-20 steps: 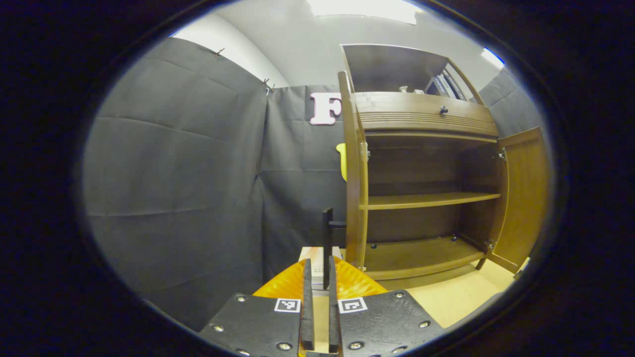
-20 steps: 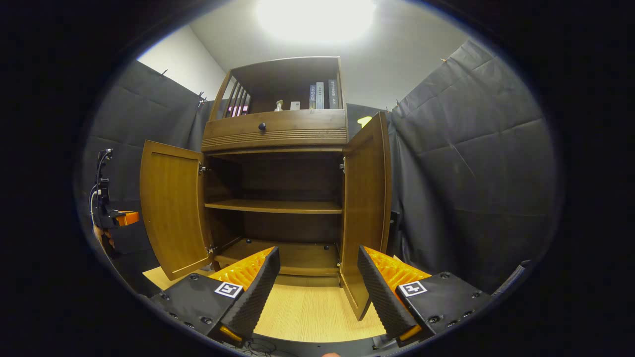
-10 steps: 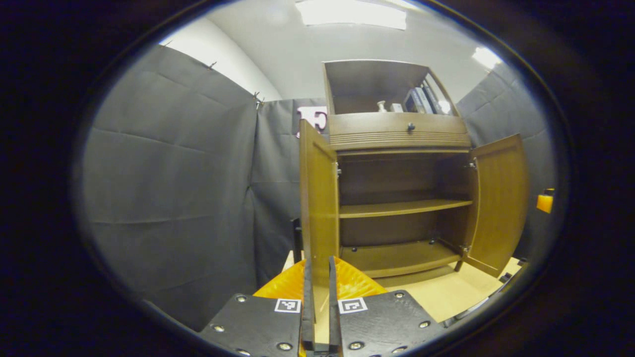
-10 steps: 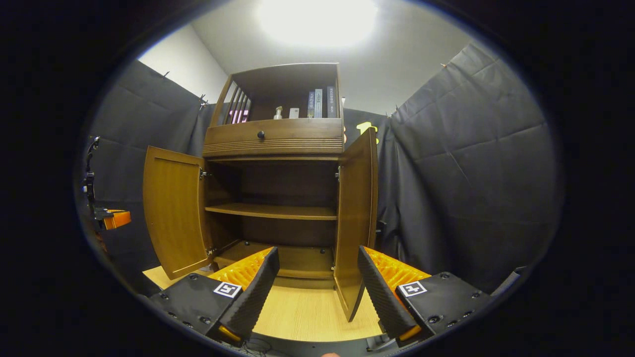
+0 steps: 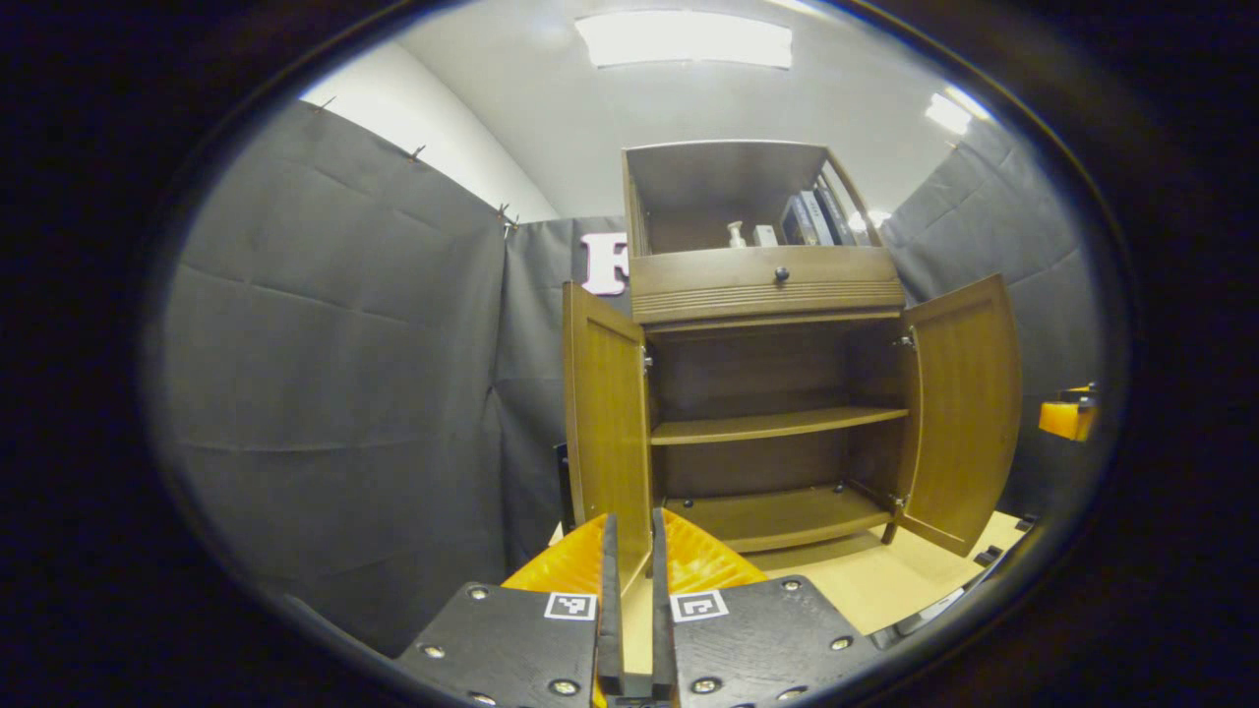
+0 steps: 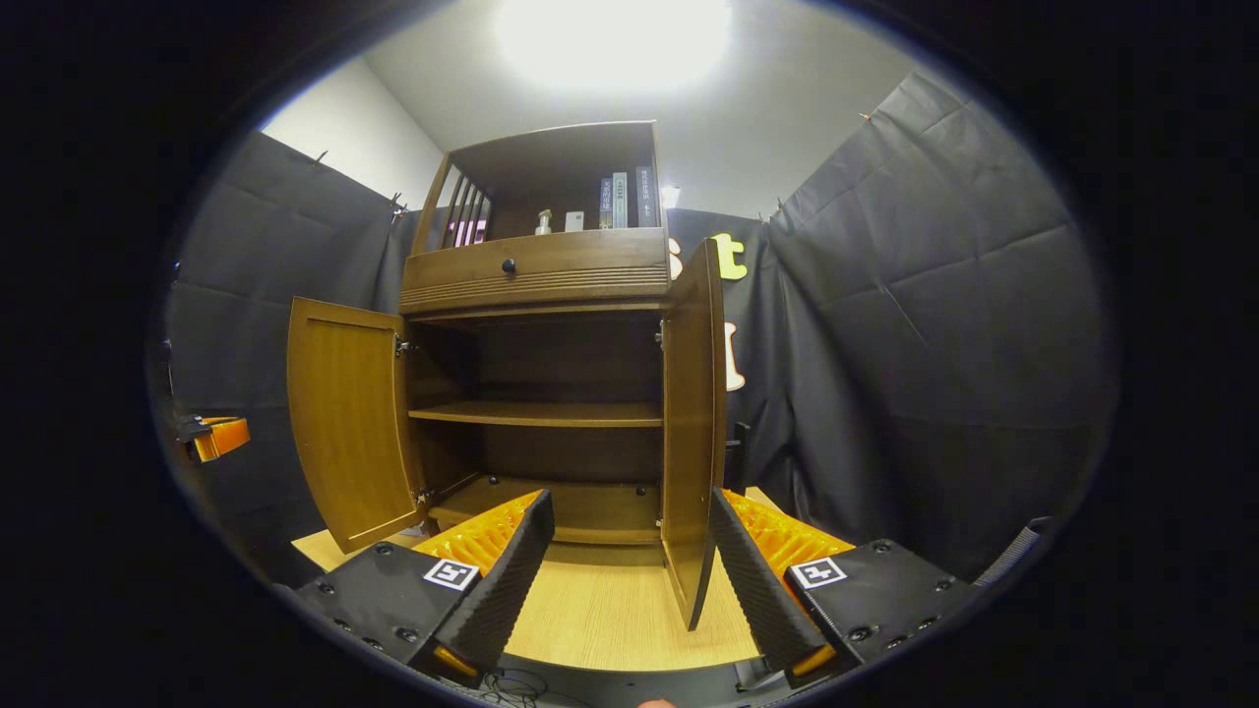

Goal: Open the right door of the double-door shoe cabinet with the right hand, and open the left door with the left hand.

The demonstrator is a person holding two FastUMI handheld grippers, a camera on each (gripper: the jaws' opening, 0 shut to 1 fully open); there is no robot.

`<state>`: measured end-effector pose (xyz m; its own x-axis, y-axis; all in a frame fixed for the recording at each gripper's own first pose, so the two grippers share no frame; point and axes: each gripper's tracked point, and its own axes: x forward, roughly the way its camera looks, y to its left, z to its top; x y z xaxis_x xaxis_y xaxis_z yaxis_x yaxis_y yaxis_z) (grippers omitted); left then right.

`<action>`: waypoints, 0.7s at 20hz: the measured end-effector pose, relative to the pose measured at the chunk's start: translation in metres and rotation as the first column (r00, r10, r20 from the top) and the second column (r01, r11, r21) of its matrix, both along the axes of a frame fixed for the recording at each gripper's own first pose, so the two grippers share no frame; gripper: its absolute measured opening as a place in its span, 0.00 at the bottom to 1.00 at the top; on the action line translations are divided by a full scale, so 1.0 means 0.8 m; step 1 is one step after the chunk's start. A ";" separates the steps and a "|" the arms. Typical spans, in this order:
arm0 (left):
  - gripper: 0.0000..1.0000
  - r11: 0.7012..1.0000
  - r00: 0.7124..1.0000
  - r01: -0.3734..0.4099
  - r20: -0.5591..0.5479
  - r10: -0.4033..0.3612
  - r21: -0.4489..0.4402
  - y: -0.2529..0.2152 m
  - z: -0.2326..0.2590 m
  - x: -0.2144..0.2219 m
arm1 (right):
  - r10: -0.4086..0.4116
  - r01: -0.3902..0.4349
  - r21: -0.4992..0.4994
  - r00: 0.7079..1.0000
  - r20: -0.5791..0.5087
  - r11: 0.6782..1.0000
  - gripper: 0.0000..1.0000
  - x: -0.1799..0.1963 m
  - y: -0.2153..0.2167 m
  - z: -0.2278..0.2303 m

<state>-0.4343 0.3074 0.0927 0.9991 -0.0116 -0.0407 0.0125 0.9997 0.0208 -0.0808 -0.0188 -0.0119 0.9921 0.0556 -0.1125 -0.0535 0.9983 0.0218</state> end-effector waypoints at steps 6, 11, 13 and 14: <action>0.43 1.000 1.000 0.005 0.002 -0.005 0.008 -0.005 0.004 -0.007 | -0.010 0.010 0.010 1.000 0.013 1.000 0.95 -0.001 -0.010 0.006; 0.88 0.999 0.999 0.014 0.034 -0.015 0.029 -0.013 0.017 -0.009 | -0.012 0.012 0.015 1.000 0.016 1.000 0.95 0.002 -0.010 0.007; 0.97 0.999 0.999 0.018 0.039 -0.019 0.041 -0.011 0.019 -0.011 | -0.013 0.013 0.017 1.000 0.018 1.000 0.99 -0.002 -0.010 0.006; 0.97 0.999 0.999 0.020 0.040 -0.022 0.047 -0.011 0.021 -0.012 | -0.013 0.013 0.018 1.000 0.018 1.000 0.99 -0.003 -0.010 0.005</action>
